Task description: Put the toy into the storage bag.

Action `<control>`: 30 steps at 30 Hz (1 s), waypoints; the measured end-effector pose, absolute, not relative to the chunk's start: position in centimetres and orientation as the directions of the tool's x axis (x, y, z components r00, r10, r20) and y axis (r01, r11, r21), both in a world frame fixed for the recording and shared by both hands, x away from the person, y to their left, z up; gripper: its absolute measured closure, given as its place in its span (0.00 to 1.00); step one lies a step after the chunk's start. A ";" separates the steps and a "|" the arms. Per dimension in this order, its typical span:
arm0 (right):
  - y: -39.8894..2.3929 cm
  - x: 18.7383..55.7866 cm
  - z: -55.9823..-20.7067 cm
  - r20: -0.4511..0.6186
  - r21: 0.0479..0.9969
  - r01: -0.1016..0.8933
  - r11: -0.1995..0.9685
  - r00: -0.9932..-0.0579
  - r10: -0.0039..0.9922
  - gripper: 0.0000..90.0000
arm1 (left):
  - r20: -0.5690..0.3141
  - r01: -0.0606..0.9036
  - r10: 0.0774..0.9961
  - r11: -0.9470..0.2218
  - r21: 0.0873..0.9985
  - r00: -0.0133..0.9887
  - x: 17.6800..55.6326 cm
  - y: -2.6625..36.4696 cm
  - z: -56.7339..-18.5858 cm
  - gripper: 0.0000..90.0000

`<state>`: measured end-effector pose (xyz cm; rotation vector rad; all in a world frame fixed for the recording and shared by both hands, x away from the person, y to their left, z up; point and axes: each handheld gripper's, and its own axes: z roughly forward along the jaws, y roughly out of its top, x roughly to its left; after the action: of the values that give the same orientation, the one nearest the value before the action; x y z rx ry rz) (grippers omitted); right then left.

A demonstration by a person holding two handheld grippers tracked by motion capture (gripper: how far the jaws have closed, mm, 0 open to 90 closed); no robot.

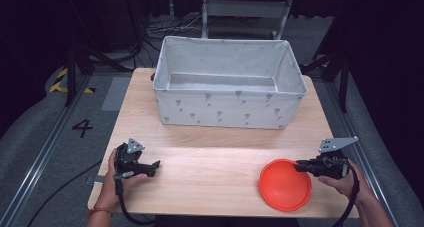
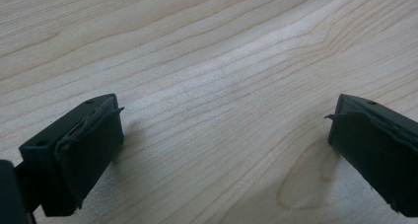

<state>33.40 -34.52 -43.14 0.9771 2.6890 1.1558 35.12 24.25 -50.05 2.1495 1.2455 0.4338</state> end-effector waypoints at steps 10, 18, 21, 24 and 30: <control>-31.6 31.9 -38.0 -0.019 0.659 0.358 0.661 -0.871 0.491 0.92 | -0.023 0.668 0.862 -0.376 0.642 0.507 35.1 24.3 -50.0 0.01; -31.5 32.6 -35.0 -0.072 0.666 0.334 0.667 -0.861 0.503 0.92 | -0.018 0.666 0.861 -0.380 0.642 0.509 35.1 24.3 -50.0 0.01; -31.9 32.9 -33.9 -0.090 0.663 0.334 0.670 -0.853 0.514 0.92 | -0.022 0.668 0.861 -0.378 0.641 0.508 35.1 24.3 -50.0 0.01; -32.7 33.4 -32.8 -0.097 0.666 0.335 0.666 -0.847 0.523 0.92 | -0.017 0.665 0.861 -0.380 0.642 0.509 35.1 24.3 -50.0 0.01; -33.9 34.0 -30.3 -0.122 0.675 0.325 0.662 -0.836 0.535 0.92 | -0.017 0.665 0.861 -0.380 0.642 0.509 35.1 24.3 -50.0 0.01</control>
<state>34.00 -33.91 -30.33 0.6856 2.5692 0.9558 35.08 24.32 -49.98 2.1616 1.2424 0.4307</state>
